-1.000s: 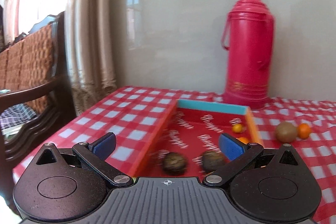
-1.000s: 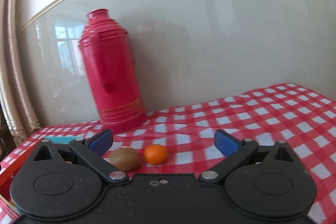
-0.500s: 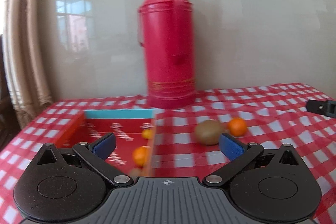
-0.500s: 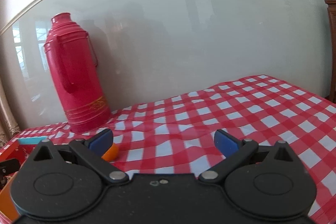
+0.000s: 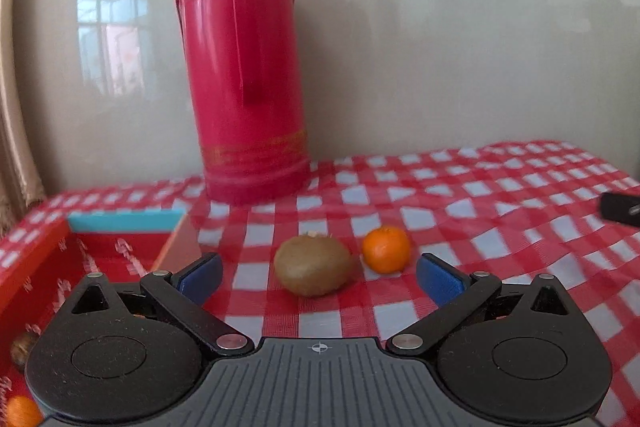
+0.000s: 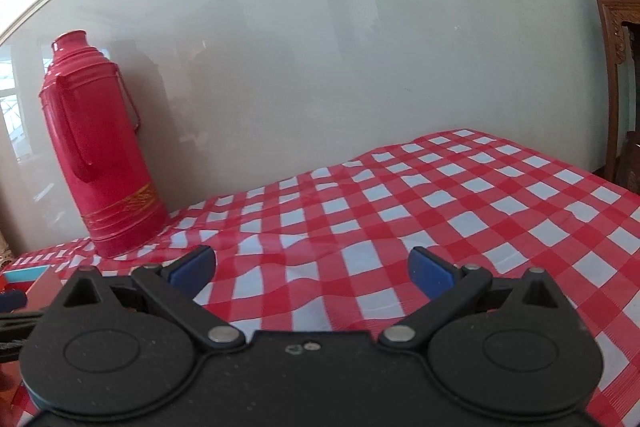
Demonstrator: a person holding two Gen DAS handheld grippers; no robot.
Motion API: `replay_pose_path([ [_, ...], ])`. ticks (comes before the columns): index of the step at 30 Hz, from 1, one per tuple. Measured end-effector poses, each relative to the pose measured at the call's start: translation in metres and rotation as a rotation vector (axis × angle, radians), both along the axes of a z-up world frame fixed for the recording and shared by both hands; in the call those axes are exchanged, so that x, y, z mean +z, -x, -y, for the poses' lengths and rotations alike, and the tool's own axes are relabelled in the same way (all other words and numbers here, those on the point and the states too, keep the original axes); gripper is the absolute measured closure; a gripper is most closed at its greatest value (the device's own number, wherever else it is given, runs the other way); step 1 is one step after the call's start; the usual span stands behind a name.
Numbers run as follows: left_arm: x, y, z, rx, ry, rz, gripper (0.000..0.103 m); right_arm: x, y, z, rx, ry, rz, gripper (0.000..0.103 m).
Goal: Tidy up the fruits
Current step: 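Reach the left gripper to the kiwi and close on it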
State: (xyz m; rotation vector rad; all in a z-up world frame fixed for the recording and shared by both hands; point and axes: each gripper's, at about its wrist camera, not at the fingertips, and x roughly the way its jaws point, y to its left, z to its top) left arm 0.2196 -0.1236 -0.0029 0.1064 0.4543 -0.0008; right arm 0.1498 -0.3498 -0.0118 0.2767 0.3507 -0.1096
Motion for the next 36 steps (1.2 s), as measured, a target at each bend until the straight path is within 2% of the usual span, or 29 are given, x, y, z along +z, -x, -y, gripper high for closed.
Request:
replay_pose_path([
  [7, -0.016, -0.029, -0.008, 0.050, 0.035, -0.068, 0.001, -0.005, -0.008, 0.001, 0.002, 0.026, -0.029, 0.006],
  [14, -0.021, -0.048, -0.008, 0.050, 0.034, -0.106, 0.016, -0.009, -0.018, -0.001, 0.005, 0.044, -0.052, 0.006],
  [25, -0.029, -0.069, -0.009, 0.070, 0.047, -0.126, 0.016, -0.012, -0.021, 0.003, 0.004, 0.050, -0.068, 0.006],
  [26, -0.030, -0.071, -0.009, 0.068, 0.046, -0.133, 0.025, -0.013, -0.021, 0.003, 0.002, 0.049, -0.068, 0.006],
  [27, -0.031, -0.073, -0.010, 0.050, 0.056, -0.144, 0.042, -0.013, -0.021, 0.004, 0.001, 0.050, -0.070, 0.006],
  [30, -0.031, -0.070, -0.004, 0.041, 0.033, -0.142, 0.044, -0.014, -0.020, 0.004, -0.002, 0.050, -0.073, 0.006],
  [36, -0.019, -0.053, -0.012, 0.052, 0.059, -0.115, 0.044, -0.014, -0.018, 0.002, 0.006, 0.038, -0.080, 0.006],
])
